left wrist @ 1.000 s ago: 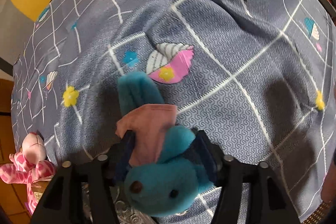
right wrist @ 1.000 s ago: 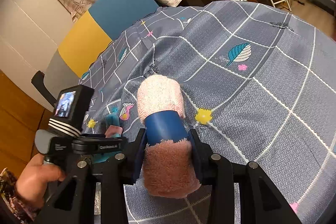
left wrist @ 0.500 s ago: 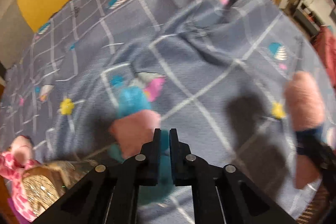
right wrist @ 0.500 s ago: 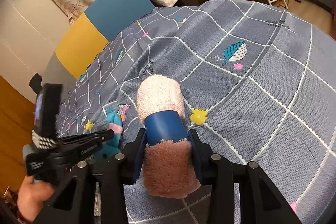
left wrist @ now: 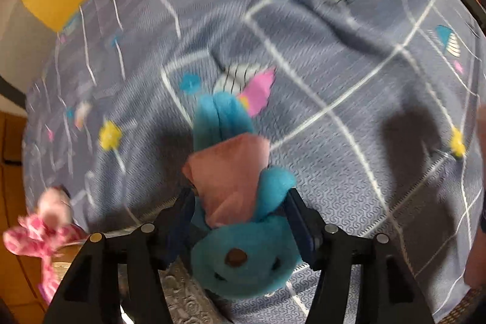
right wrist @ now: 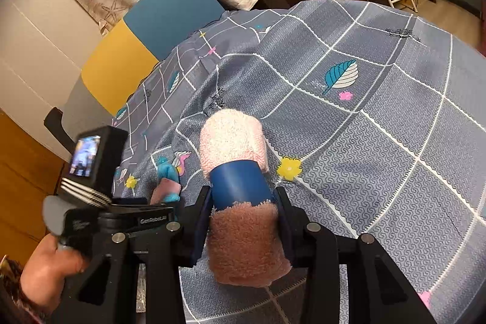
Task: Organize soft objects
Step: 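Carry the teal bunny and the pink roll over the gold tray with both tools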
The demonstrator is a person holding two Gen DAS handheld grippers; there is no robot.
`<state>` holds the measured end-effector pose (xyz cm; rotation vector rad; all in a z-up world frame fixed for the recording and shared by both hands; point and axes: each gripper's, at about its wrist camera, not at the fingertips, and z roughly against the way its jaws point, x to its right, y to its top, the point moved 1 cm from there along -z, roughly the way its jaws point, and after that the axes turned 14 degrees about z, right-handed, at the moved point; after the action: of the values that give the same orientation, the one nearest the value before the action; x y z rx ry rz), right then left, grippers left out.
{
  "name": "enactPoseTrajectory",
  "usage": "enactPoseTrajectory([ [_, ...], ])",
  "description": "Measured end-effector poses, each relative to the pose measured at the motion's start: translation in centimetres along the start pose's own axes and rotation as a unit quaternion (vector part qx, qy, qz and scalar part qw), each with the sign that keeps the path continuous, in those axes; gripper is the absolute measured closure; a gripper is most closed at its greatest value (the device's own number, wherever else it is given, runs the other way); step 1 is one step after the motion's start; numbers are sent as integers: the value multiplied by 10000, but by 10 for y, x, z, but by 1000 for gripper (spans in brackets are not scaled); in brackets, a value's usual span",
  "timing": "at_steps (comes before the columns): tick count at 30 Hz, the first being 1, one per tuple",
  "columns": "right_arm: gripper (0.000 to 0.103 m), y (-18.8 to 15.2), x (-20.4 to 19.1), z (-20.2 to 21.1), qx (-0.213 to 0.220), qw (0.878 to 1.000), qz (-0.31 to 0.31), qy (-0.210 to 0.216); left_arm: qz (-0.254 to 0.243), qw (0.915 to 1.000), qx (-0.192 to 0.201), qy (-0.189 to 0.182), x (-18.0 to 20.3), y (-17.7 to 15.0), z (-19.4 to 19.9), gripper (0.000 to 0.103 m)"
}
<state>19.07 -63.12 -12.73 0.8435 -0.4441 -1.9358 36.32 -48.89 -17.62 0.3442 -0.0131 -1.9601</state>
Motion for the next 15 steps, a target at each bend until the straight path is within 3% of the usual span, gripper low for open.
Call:
enactPoseTrajectory([
  [3,61,0,2,-1,-12,10000,-28,-13,-31,9993,-376,-22,0,3,-17,37],
  [5,61,0,2,-2,-29,10000,-37,-13,-51,9994,-334,-48,1,4,-20,37],
  [7,61,0,1,-3,-47,10000,-13,-9,163,9992,-277,-237,-5,7,-20,46],
  [8,61,0,0,-4,-56,10000,1,-19,322,9983,-226,-431,-9,8,-20,65],
  [12,61,-1,1,-5,-73,10000,-8,-38,452,9965,55,-707,-23,4,-19,70],
  [15,61,-1,3,-5,-72,10000,-39,-49,657,9913,179,-1130,-25,-9,-1,70],
])
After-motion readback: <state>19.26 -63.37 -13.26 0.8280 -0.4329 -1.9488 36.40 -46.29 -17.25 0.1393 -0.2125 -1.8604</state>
